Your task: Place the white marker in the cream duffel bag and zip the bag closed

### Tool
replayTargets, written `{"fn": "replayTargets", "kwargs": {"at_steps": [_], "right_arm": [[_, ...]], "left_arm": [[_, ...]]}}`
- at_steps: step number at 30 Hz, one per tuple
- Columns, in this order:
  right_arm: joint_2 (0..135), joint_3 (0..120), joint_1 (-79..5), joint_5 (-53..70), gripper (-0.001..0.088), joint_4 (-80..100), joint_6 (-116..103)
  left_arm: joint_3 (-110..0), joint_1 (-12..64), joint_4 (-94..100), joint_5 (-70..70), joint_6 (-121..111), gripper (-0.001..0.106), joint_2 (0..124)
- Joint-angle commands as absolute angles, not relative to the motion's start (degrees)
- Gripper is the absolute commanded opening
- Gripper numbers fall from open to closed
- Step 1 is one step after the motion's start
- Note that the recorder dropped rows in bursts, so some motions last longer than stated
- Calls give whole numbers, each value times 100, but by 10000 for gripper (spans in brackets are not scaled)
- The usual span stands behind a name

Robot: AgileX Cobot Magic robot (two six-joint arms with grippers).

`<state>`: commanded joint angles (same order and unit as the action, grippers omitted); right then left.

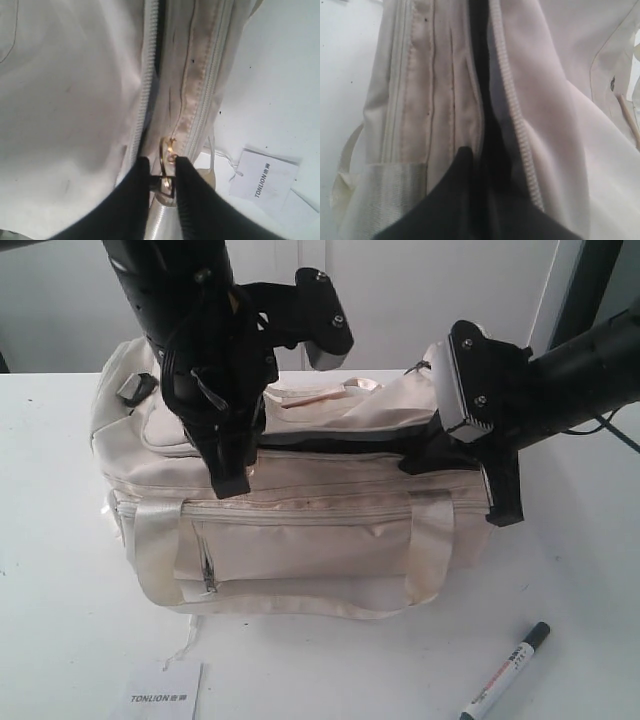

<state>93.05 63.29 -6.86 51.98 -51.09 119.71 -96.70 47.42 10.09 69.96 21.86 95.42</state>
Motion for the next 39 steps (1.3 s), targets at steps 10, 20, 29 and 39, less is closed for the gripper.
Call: {"fn": "replayTargets", "kwargs": {"at_steps": [10, 20, 29, 39], "right_arm": [[9031, 6329, -686, 5197, 49, -5149, 11005], [8839, 6329, -686, 5341, 523, -4836, 10310], [8493, 6329, -686, 6573, 510, -4802, 8462], [7775, 6329, -686, 6996, 248, -4998, 7699]], "left_arm": [[-9670, 4622, 1085, 6996, 1674, 542, 9229], [-9670, 3220, 0, 6996, 1127, 537, 8940], [-9182, 2871, -513, 6870, 1041, 536, 8266], [-6752, 2871, -1946, 5040, 1303, 0, 6909]]}}
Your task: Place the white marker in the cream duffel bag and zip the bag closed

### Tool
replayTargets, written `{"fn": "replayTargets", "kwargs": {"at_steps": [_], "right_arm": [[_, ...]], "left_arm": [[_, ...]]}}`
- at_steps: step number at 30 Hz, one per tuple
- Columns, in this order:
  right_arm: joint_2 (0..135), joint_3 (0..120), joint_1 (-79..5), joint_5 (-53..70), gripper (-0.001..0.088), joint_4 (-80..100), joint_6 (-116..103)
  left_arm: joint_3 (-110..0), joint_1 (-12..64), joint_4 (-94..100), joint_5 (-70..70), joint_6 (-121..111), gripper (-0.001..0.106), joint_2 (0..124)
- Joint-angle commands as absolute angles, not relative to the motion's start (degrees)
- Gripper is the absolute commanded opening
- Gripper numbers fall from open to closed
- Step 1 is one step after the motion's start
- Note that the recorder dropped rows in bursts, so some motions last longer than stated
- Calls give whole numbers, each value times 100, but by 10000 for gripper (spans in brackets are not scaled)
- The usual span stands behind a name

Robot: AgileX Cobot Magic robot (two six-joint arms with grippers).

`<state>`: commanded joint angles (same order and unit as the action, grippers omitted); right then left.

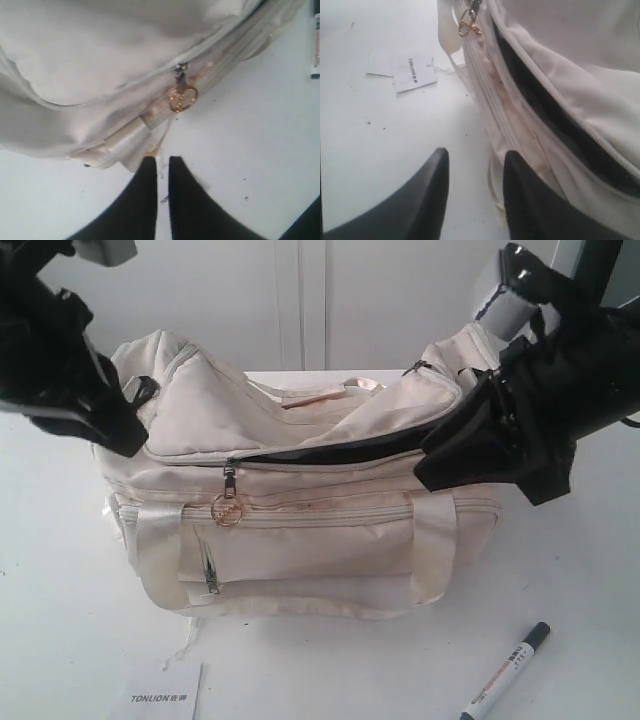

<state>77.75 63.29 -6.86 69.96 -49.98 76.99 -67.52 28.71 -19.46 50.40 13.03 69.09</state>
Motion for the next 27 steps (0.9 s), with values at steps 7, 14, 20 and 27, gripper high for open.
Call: {"fn": "replayTargets", "kwargs": {"at_steps": [7, 14, 20, 27], "right_arm": [[7964, 6355, -815, 6996, 0, -6301, 8293], [8427, 7138, -1599, 6041, 4, -4641, 7564], [8783, 7517, -2439, 5006, 442, -3487, 7935], [9140, 7517, -2581, 4174, 564, -3471, 8096]], "left_arm": [[-5473, 2871, -3274, 4385, 1960, 0, 6430], [-5078, 2871, -3695, 4214, 2549, 261, 6612], [-5070, 2871, -3464, 2969, 2081, 744, 6746], [-4528, 2871, -3861, 1920, 2066, 722, 6746]]}}
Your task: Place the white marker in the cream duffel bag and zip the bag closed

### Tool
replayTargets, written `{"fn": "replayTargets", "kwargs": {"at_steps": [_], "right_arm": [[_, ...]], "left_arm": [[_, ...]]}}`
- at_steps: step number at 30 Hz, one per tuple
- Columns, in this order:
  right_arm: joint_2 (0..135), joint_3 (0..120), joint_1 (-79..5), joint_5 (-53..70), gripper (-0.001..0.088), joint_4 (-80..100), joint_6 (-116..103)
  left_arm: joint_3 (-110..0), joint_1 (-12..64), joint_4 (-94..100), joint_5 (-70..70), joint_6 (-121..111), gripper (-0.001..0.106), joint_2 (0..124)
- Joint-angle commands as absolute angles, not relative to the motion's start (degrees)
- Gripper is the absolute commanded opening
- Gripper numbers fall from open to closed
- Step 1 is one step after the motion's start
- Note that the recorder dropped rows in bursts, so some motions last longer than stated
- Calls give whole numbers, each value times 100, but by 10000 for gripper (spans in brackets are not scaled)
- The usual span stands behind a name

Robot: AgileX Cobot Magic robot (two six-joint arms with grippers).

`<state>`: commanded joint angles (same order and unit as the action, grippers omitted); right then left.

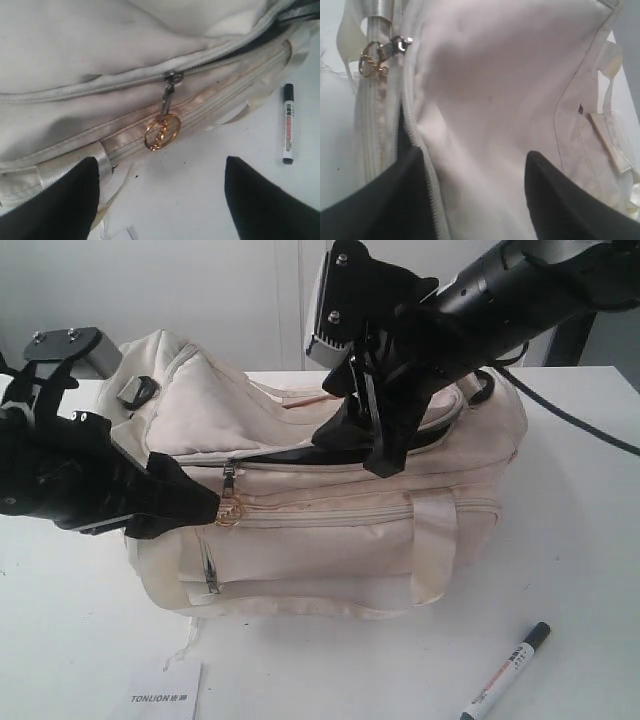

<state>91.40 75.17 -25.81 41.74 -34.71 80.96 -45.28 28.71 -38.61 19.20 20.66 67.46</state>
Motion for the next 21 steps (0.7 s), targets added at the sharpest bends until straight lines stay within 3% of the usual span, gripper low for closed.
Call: {"fn": "replayTargets", "kwargs": {"at_steps": [5, 21], "right_arm": [[9227, 7517, -2581, 4182, 564, -3480, 8096], [9391, 7517, -2581, 4444, 564, -3505, 8096]], "left_arm": [[-4528, 2871, -5510, 2415, 3277, 722, 6746], [-4539, 2871, -5566, 1903, 3607, 722, 7298]]}}
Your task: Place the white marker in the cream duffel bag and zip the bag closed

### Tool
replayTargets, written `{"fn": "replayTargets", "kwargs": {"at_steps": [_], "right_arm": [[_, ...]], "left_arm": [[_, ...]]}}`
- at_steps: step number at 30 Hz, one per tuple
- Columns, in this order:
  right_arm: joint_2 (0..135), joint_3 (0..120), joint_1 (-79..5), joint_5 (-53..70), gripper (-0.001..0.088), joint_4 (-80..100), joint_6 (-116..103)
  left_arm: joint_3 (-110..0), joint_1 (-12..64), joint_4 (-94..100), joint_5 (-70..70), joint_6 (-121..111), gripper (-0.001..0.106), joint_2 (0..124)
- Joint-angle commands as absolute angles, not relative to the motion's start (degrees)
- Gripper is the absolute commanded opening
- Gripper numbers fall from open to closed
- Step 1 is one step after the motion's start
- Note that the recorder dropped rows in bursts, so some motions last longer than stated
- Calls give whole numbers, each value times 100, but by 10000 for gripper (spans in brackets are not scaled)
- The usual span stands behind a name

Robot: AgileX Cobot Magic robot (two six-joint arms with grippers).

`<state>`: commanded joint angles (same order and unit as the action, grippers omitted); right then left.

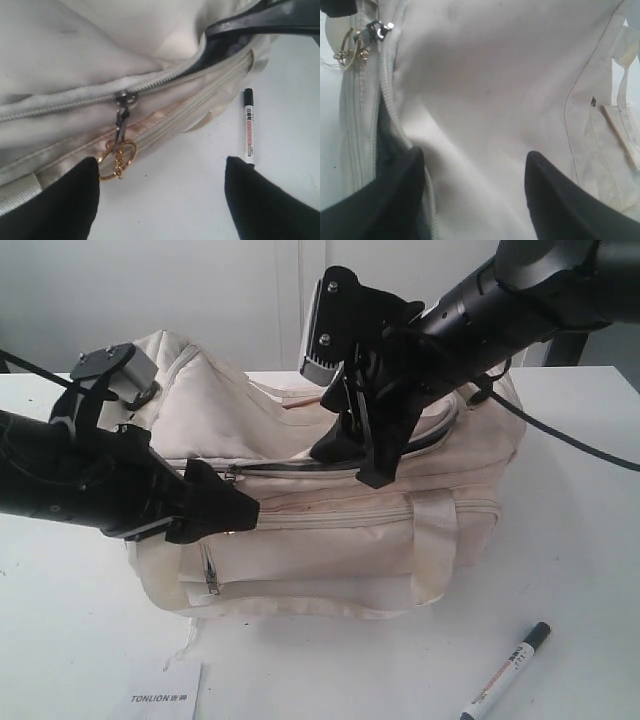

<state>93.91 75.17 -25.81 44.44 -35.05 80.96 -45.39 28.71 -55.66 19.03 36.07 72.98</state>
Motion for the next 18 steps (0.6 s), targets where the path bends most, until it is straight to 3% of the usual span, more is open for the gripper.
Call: {"fn": "replayTargets", "kwargs": {"at_steps": [6, 9, 14, 15, 16, 18], "right_arm": [[9391, 7517, -2581, 4471, 564, -3505, 8085], [9391, 7517, -2581, 4471, 564, -3505, 8085], [9391, 7517, -2581, 4471, 564, -3505, 8085], [9391, 7517, -2581, 4471, 564, -3505, 8085], [9391, 7517, -2581, 4471, 564, -3505, 8085], [9391, 7517, -2581, 4471, 564, -3505, 8085]], "left_arm": [[-4539, 2871, -5566, 1887, 3753, 722, 7560], [-4539, 2871, -5616, 1756, 3753, 634, 7664], [-4539, 2871, -5629, 1494, 3753, 344, 7926], [-4539, 2871, -5641, 1466, 3753, 270, 7959], [-4539, 2871, -5649, 1431, 3753, 106, 7988], [-4539, 2871, -5649, 1457, 3845, 1, 7988]]}}
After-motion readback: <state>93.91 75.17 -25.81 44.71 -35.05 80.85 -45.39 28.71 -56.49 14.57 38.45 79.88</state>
